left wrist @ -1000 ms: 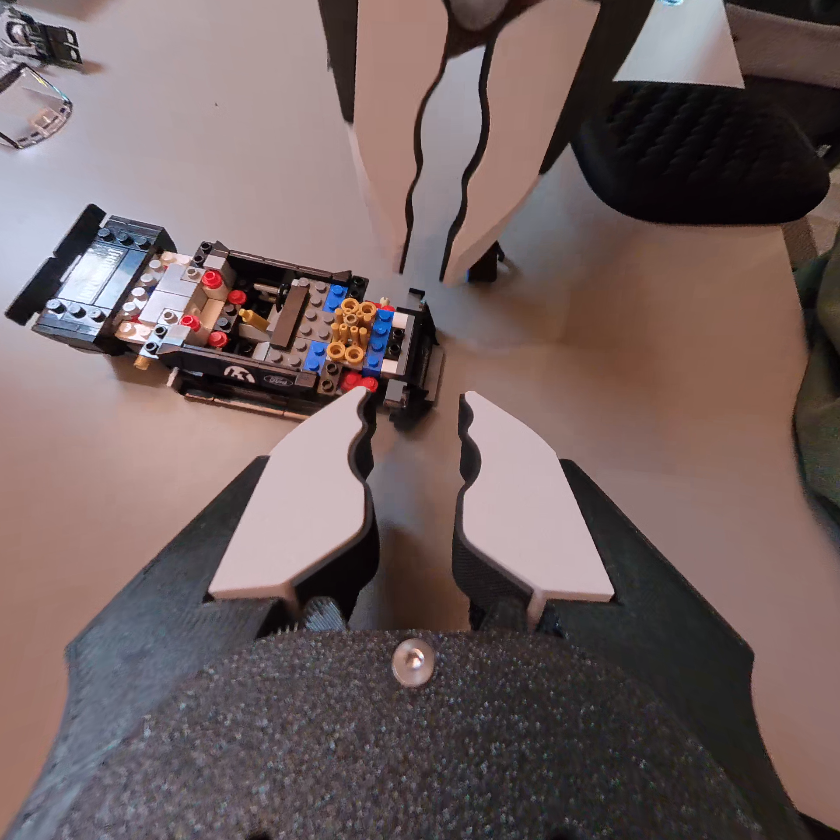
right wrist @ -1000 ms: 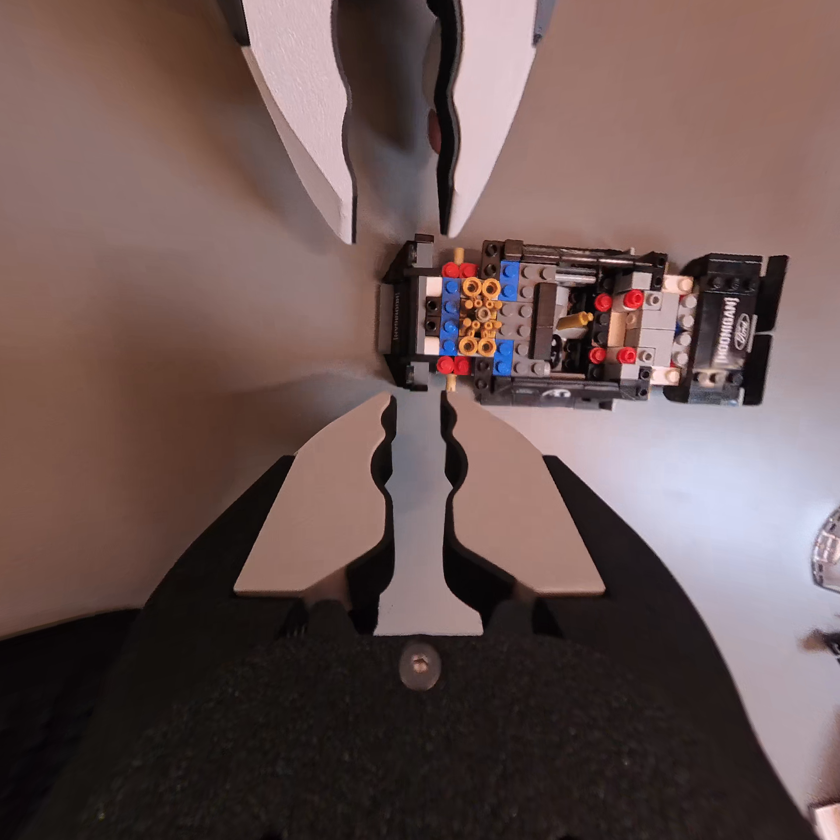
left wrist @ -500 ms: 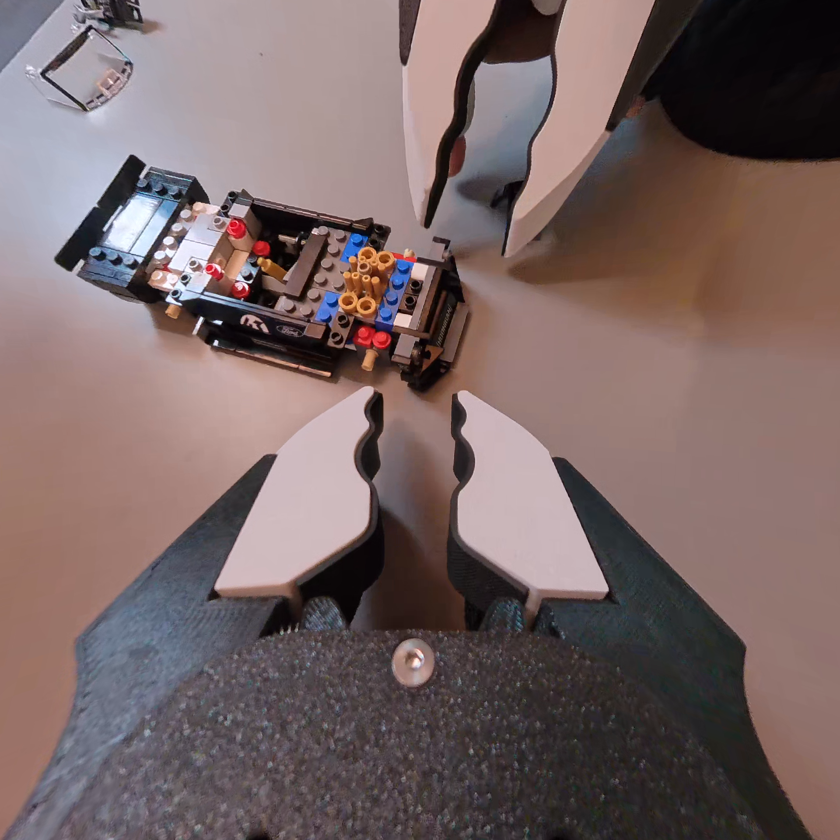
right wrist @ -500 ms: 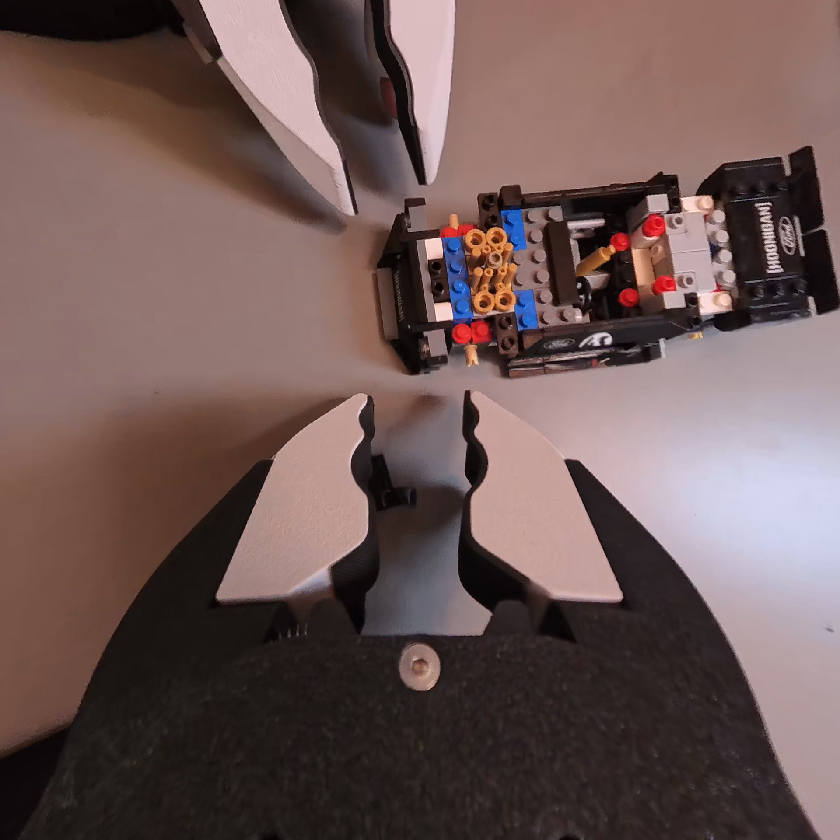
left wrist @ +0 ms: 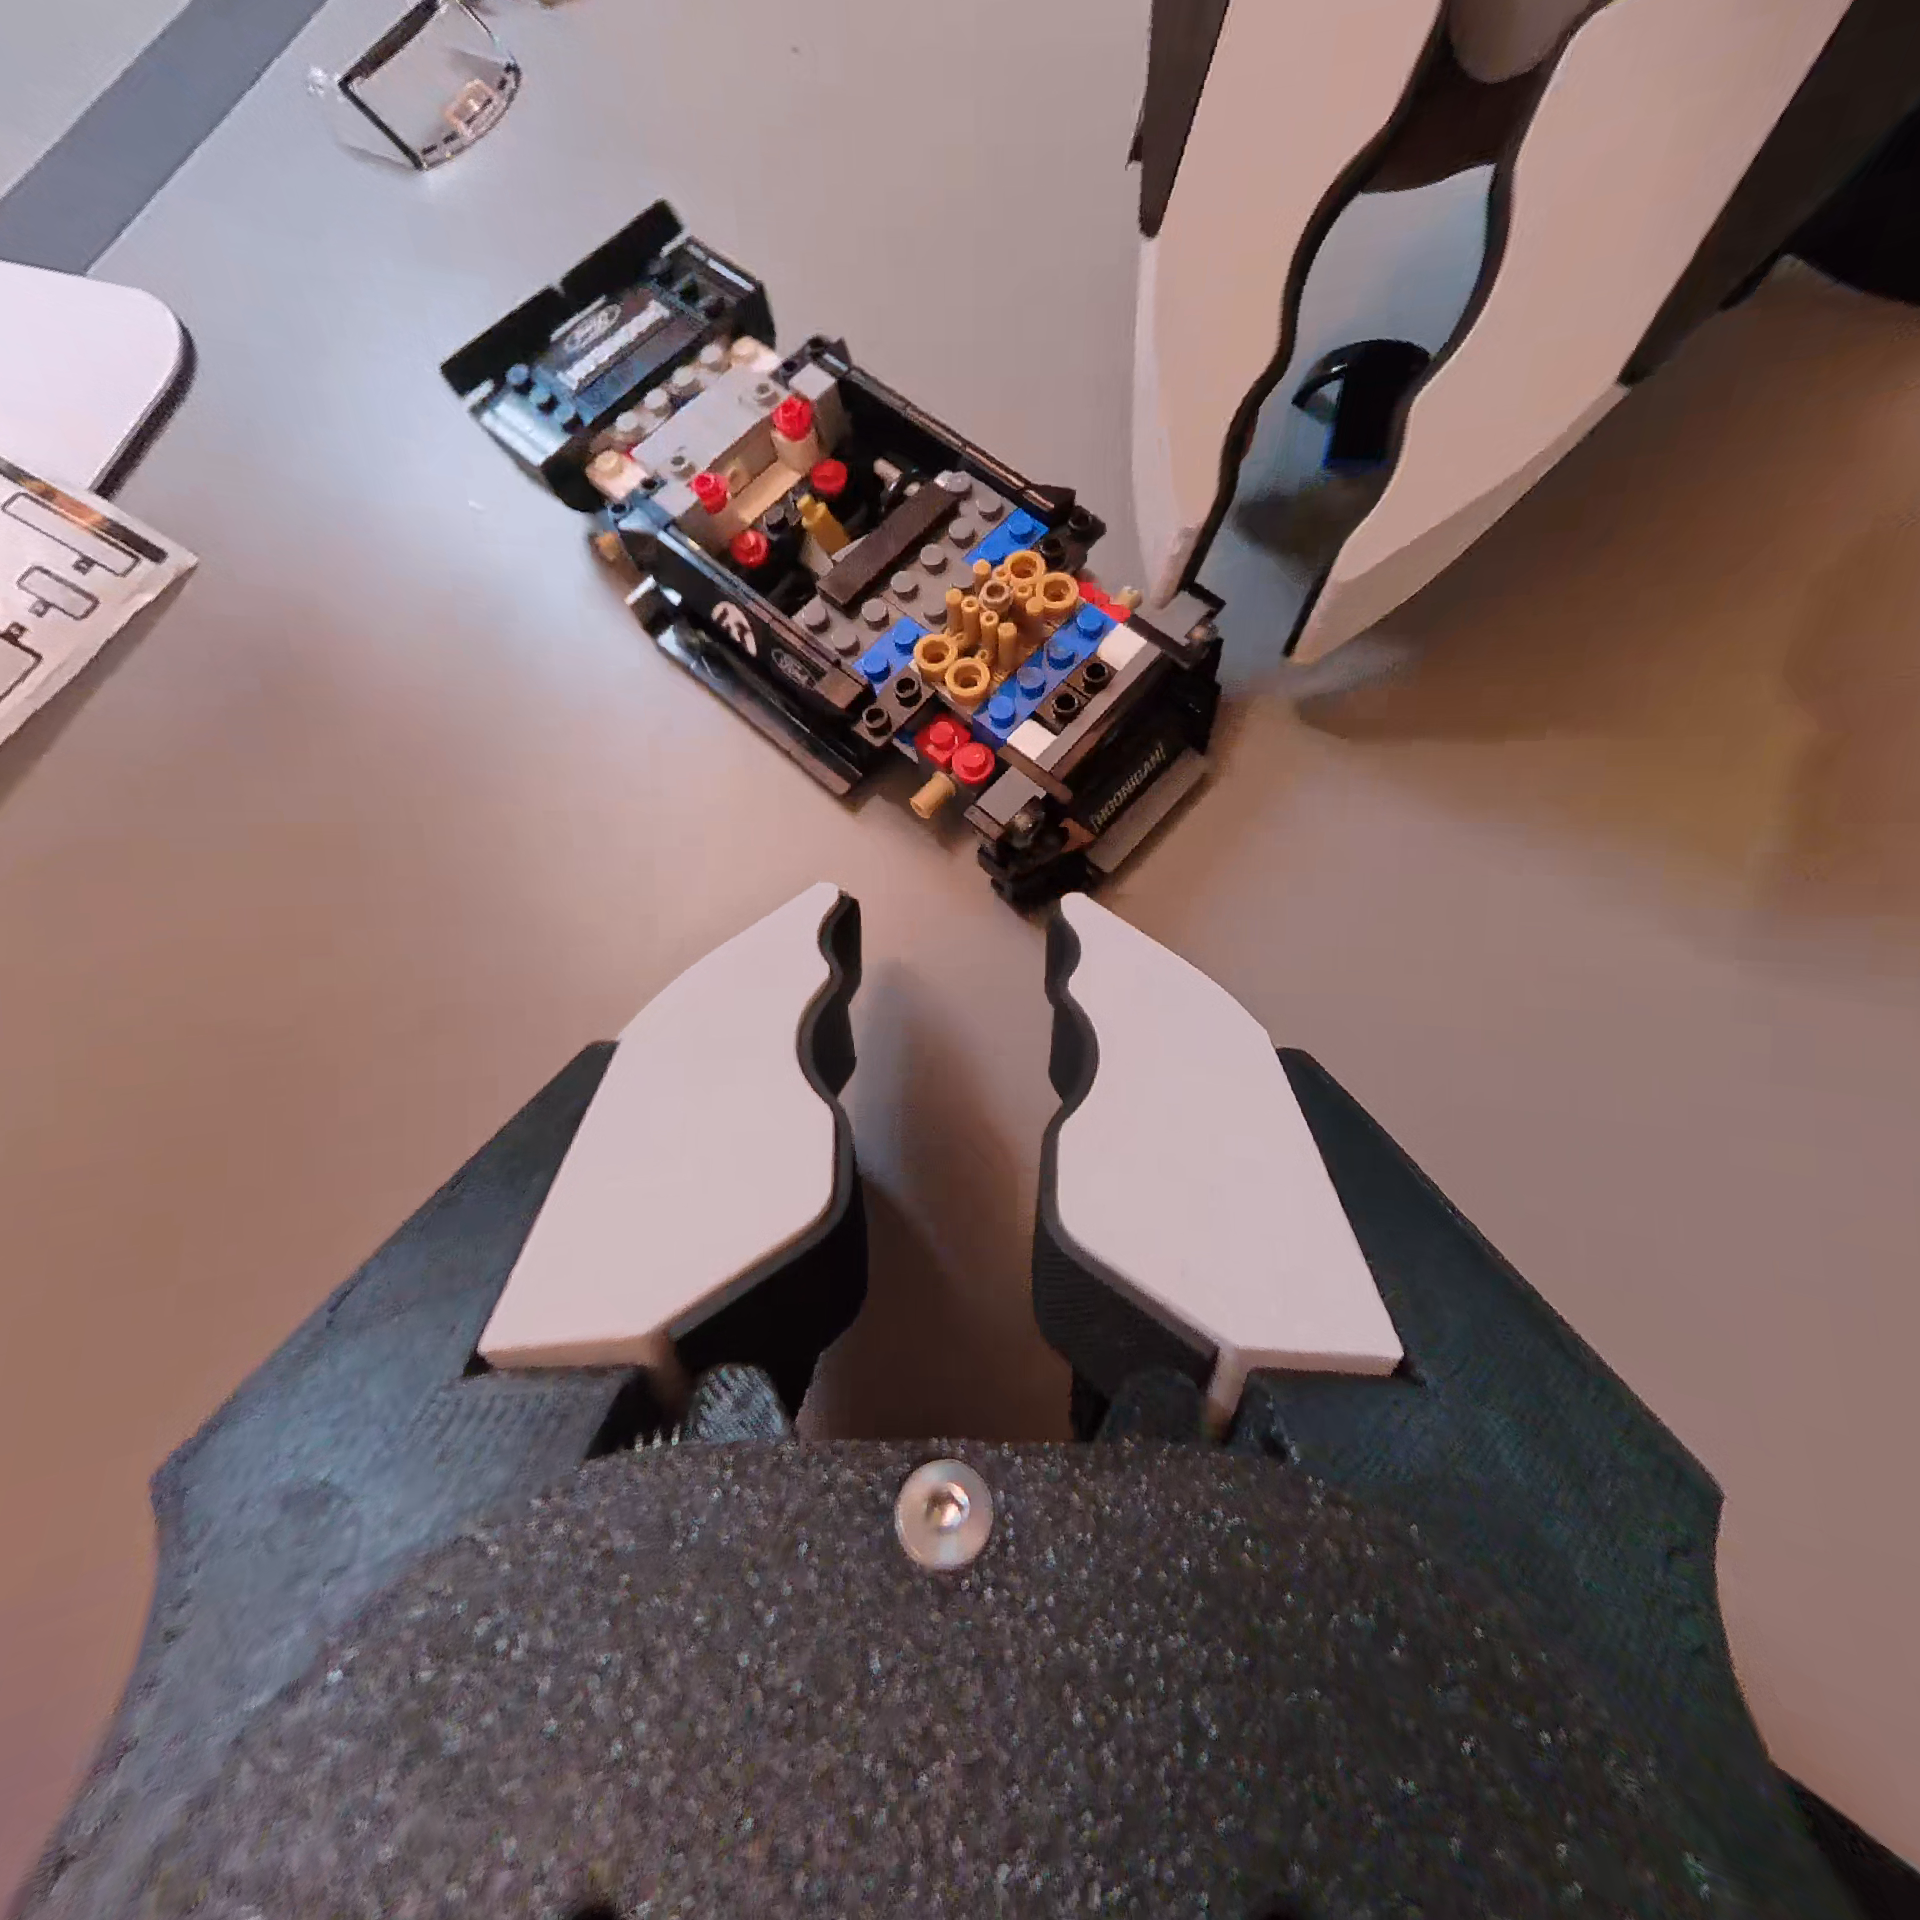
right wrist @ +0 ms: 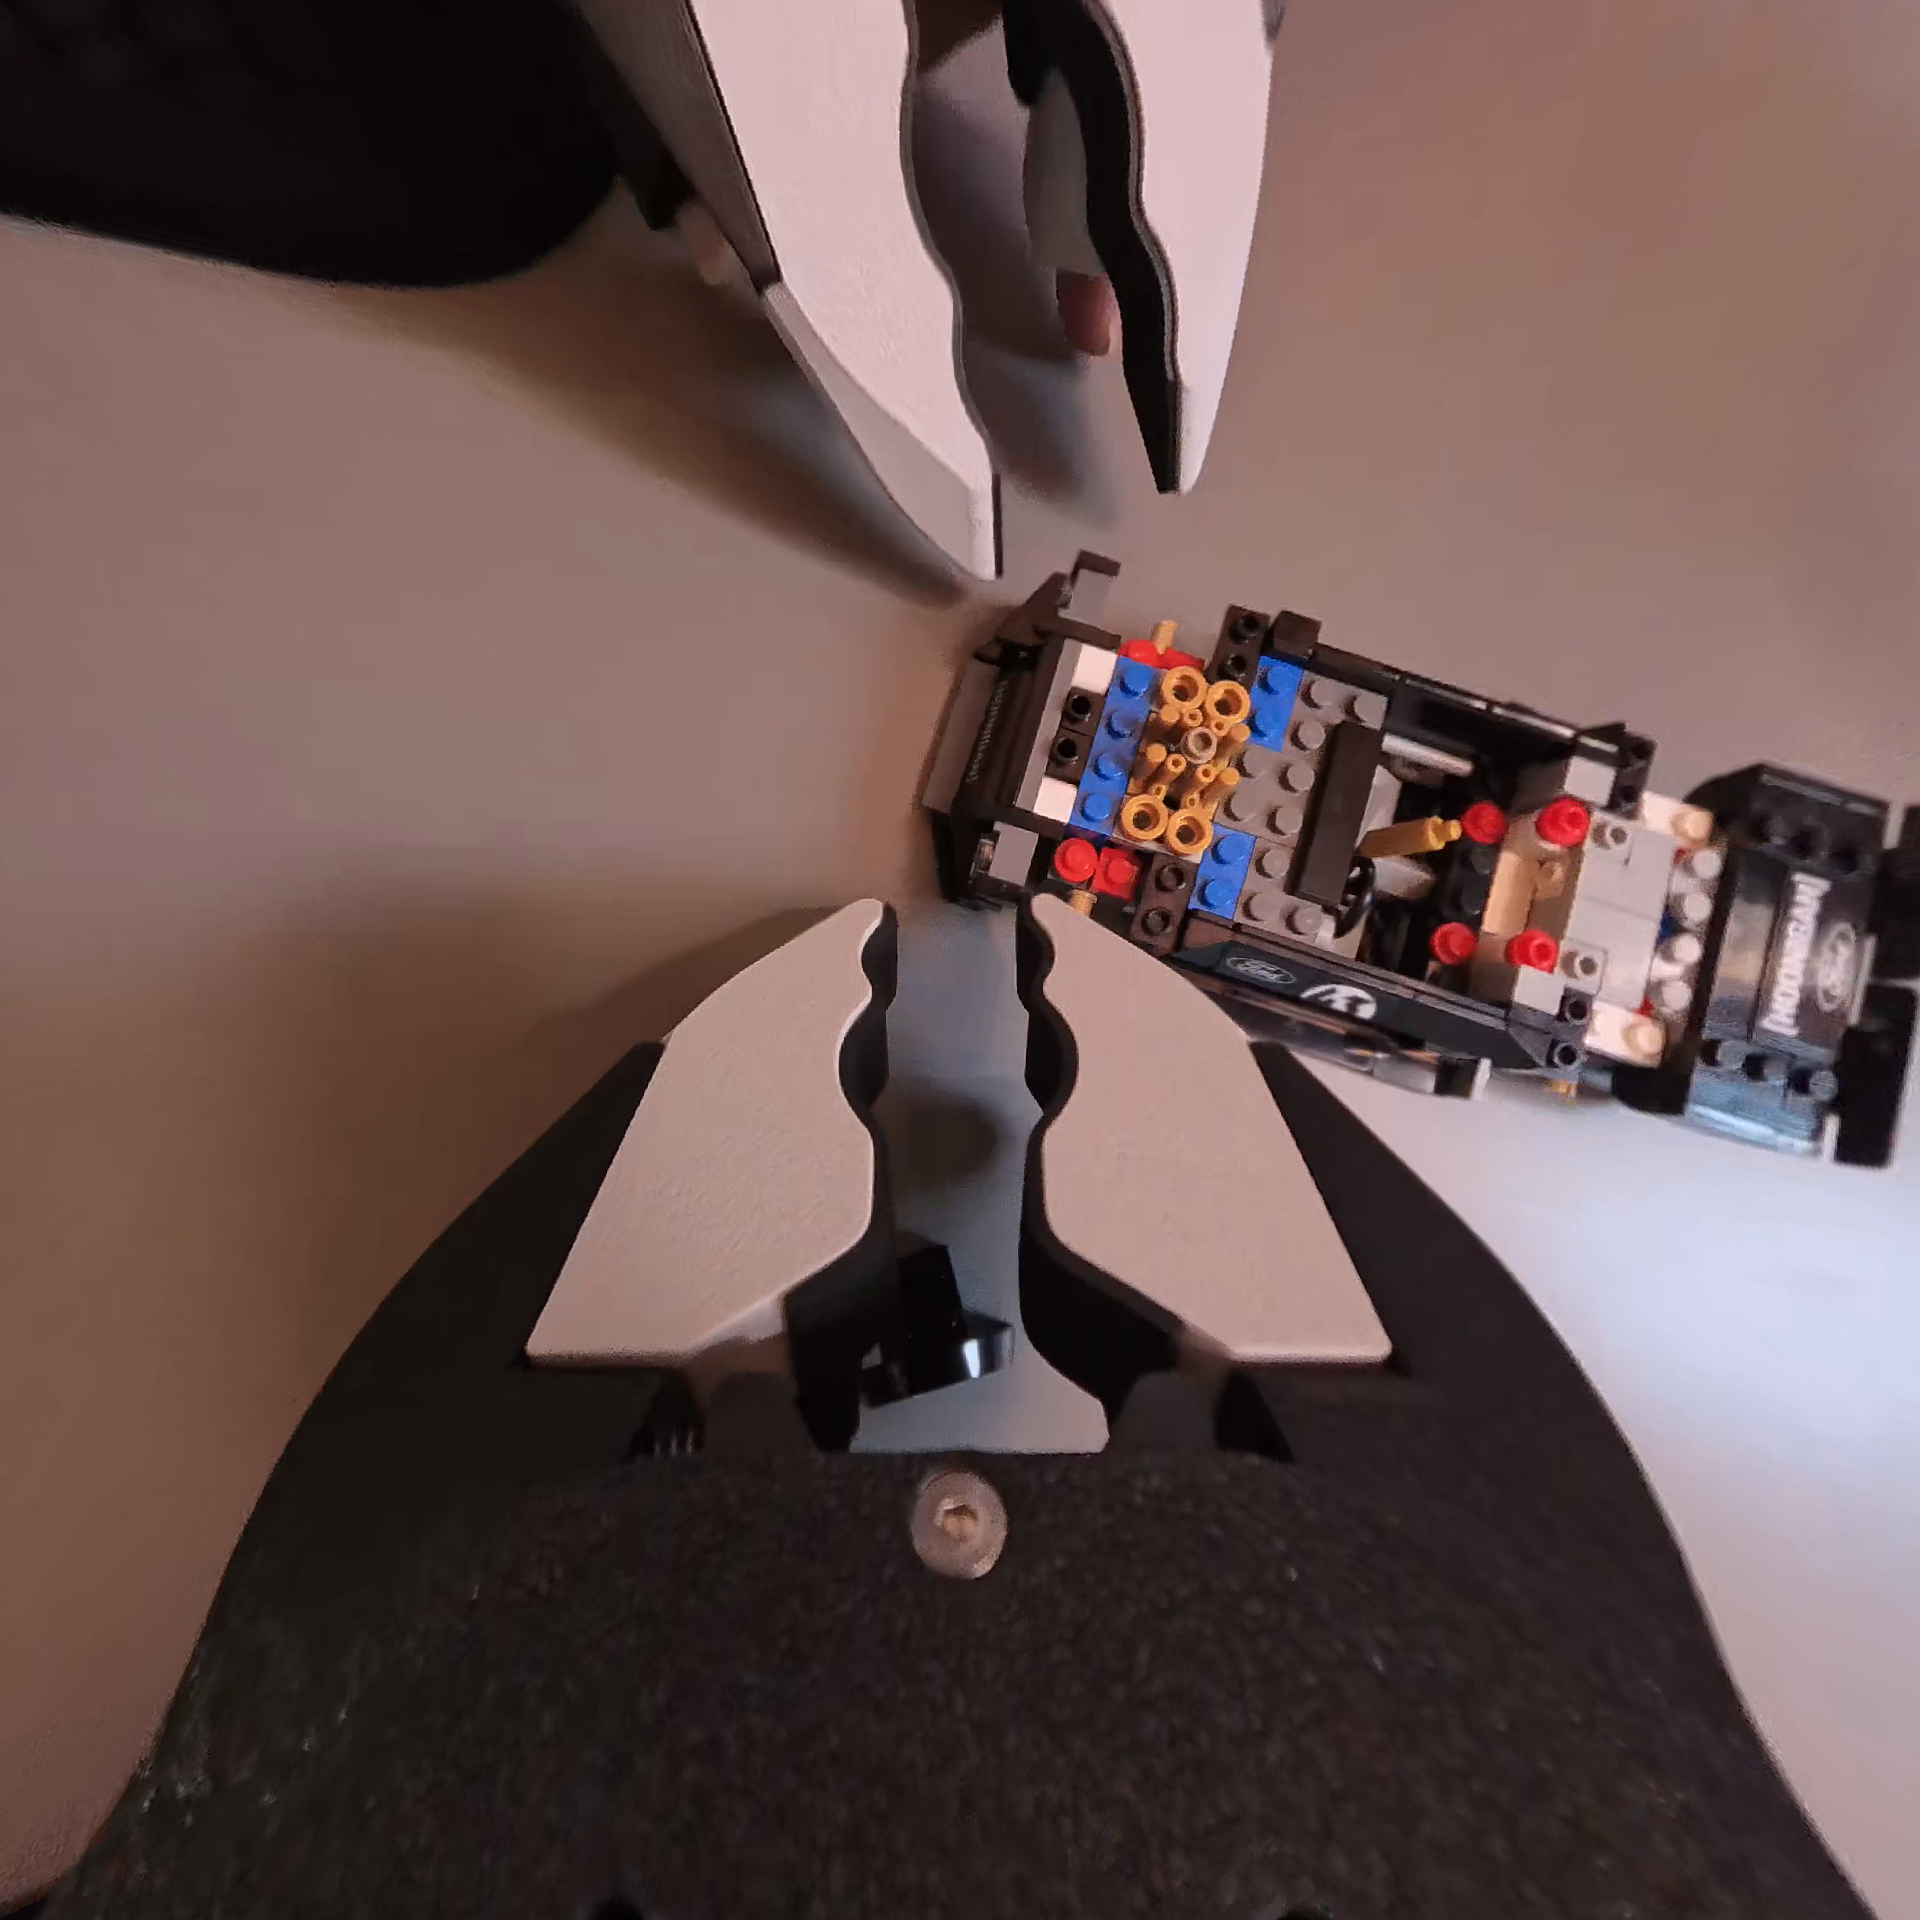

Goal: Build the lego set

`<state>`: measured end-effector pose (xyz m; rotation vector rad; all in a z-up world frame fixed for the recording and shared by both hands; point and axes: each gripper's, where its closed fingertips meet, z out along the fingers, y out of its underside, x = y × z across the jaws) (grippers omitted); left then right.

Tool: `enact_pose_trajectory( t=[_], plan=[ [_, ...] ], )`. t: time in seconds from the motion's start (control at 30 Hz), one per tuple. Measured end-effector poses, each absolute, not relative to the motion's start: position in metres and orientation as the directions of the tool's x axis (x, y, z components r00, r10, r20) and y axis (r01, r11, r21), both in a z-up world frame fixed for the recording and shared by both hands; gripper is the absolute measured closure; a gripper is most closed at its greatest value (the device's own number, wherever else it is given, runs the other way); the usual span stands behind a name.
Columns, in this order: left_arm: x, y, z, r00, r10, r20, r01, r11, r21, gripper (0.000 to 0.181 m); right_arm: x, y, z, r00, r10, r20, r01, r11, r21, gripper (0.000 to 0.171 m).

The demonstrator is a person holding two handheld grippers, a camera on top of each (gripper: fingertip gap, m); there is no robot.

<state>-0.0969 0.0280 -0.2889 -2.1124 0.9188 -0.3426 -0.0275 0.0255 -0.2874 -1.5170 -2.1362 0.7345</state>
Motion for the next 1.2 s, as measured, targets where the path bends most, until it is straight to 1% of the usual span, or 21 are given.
enact_pose_trajectory(
  t=[0.1,0.17,0.23,0.33,0.37,0.4,0.43,0.53,0.6,0.73,0.83,1.0,1.07,1.13,1.2],
  plan=[
    [-0.098,0.024,-0.292,0.695,-0.716,-0.058,-0.501,-0.426,-0.753,0.142,-0.026,0.024,-0.272,-0.316,0.949,0.005,0.677,0.229,-0.699,0.149],
    [-0.098,0.023,-0.292,0.694,-0.717,-0.062,-0.503,-0.421,-0.755,0.141,-0.025,0.029,-0.255,-0.281,0.960,-0.013,0.632,0.174,-0.755,0.149],
    [-0.101,0.024,-0.293,0.702,-0.708,-0.077,-0.502,-0.416,-0.758,0.142,-0.025,0.039,-0.235,-0.213,0.977,-0.028,0.589,0.106,-0.801,0.149],
    [-0.106,0.034,-0.286,0.739,-0.666,-0.099,-0.467,-0.401,-0.788,0.145,-0.032,0.061,-0.193,-0.034,0.999,-0.020,0.518,0.000,-0.855,0.153],
    [-0.109,0.039,-0.282,0.761,-0.640,-0.105,-0.443,-0.395,-0.805,0.147,-0.035,0.068,-0.179,0.021,1.000,-0.021,0.498,-0.029,-0.867,0.158],
    [-0.113,0.044,-0.276,0.786,-0.609,-0.110,-0.414,-0.385,-0.825,0.152,-0.037,0.074,-0.165,0.075,0.997,-0.013,0.480,-0.048,-0.876,0.171],
    [-0.117,0.049,-0.270,0.810,-0.576,-0.107,-0.378,-0.375,-0.846,0.157,-0.040,0.081,-0.153,0.121,0.993,0.003,0.475,-0.055,-0.878,0.171],
    [-0.132,0.058,-0.256,0.877,-0.477,-0.065,-0.264,-0.365,-0.893,0.176,-0.047,0.098,-0.138,0.214,0.972,0.099,0.549,-0.036,-0.835,0.171],
    [-0.141,0.062,-0.251,0.903,-0.427,-0.051,-0.218,-0.353,-0.910,0.181,-0.053,0.105,-0.138,0.233,0.958,0.164,0.610,-0.013,-0.792,0.171],
    [-0.154,0.066,-0.249,0.926,-0.371,-0.077,-0.211,-0.337,-0.918,0.181,-0.067,0.104,-0.152,0.227,0.940,0.254,0.702,0.023,-0.712,0.171],
    [-0.156,0.068,-0.249,0.933,-0.350,-0.081,-0.205,-0.335,-0.920,0.181,-0.074,0.094,-0.163,0.213,0.931,0.295,0.715,0.057,-0.697,0.170],
    [-0.157,0.071,-0.244,0.950,-0.305,-0.069,-0.170,-0.319,-0.932,0.181,-0.071,0.108,-0.189,0.311,0.914,0.261,0.649,-0.003,-0.761,0.166],
    [-0.156,0.073,-0.244,0.952,-0.298,-0.062,-0.161,-0.318,-0.934,0.181,-0.067,0.116,-0.199,0.354,0.912,0.206,0.597,-0.051,-0.801,0.162],
    [-0.154,0.075,-0.245,0.951,-0.300,-0.069,-0.168,-0.319,-0.933,0.181,-0.064,0.124,-0.205,0.386,0.912,0.135,0.508,-0.088,-0.857,0.159],
    [-0.154,0.077,-0.244,0.953,-0.290,-0.084,-0.176,-0.309,-0.934,0.181,-0.059,0.129,-0.212,0.374,0.922,0.102,0.473,-0.095,-0.876,0.154]
  ],
)
